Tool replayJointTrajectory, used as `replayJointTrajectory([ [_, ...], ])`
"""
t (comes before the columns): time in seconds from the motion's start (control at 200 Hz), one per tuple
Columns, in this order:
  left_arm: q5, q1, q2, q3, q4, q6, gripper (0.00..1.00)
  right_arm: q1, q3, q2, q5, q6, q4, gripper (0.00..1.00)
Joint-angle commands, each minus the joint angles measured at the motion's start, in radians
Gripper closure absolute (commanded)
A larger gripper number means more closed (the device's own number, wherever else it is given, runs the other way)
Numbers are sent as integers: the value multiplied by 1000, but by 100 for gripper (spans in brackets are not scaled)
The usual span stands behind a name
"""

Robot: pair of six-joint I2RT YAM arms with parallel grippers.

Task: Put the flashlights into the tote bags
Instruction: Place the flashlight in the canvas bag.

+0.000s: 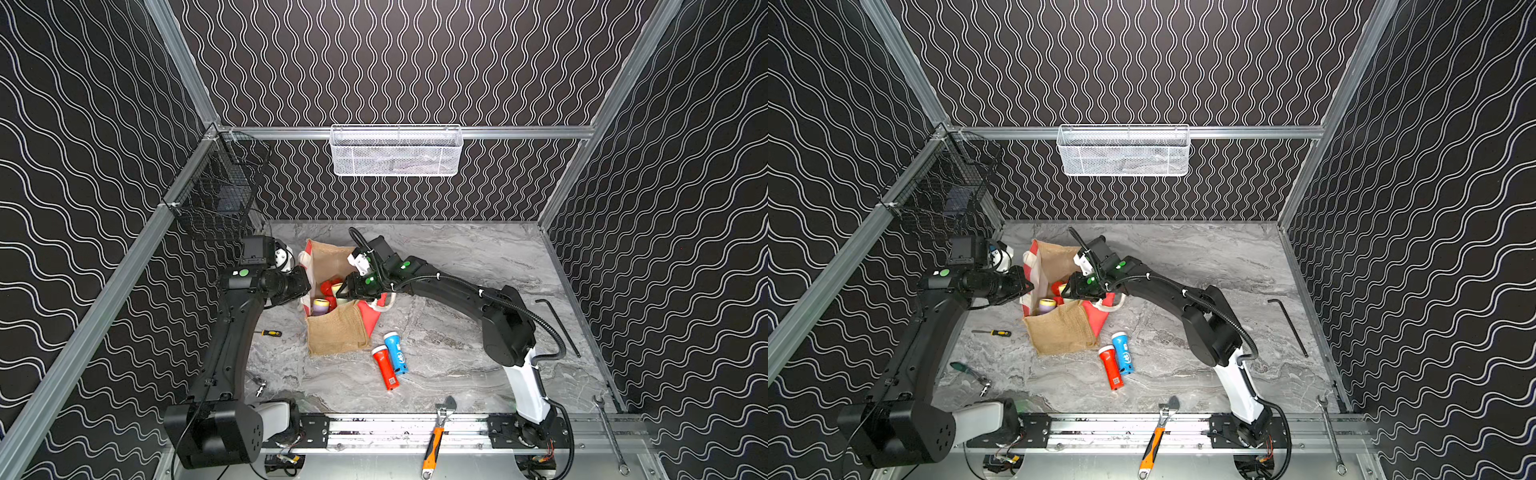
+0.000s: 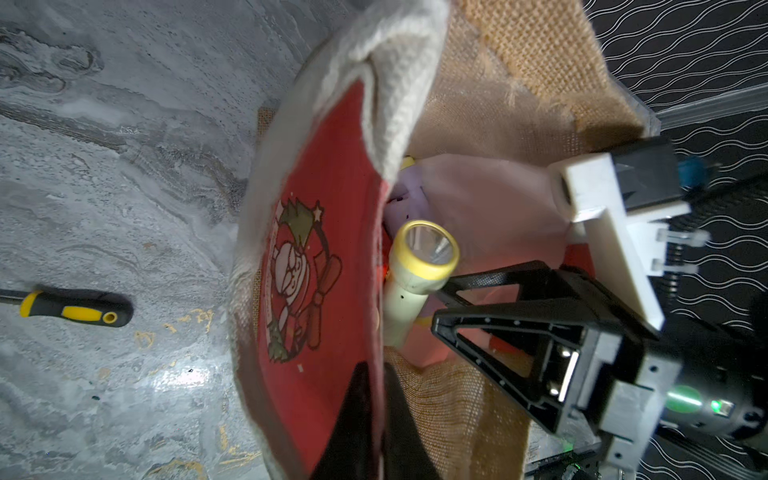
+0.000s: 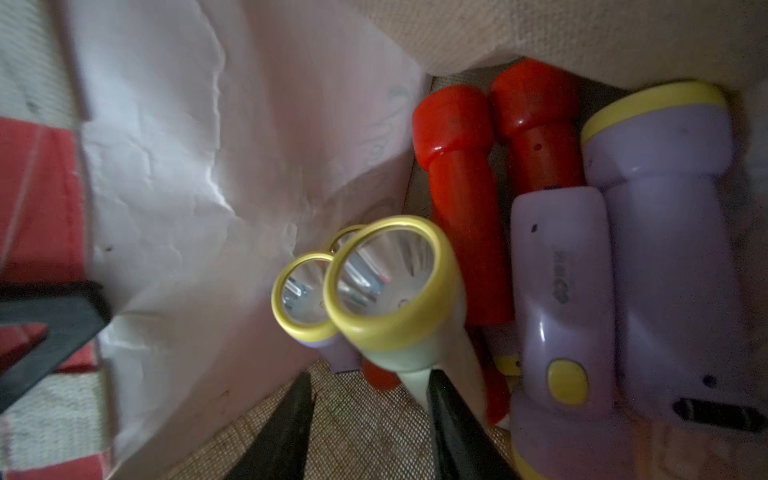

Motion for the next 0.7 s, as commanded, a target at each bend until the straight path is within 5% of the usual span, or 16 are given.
replayJointTrajectory([
  [0.0,19,2,-7,3,70,-1,91,5,25,27,-23,16,-102,53],
  [0.44,16,2,-11,15,63,-3,91,3,141,0,-17,-66,-191,53],
  [0.696,-2,2,-5,46,46,1,91,-19,146,-172,67,-210,-269,53],
])
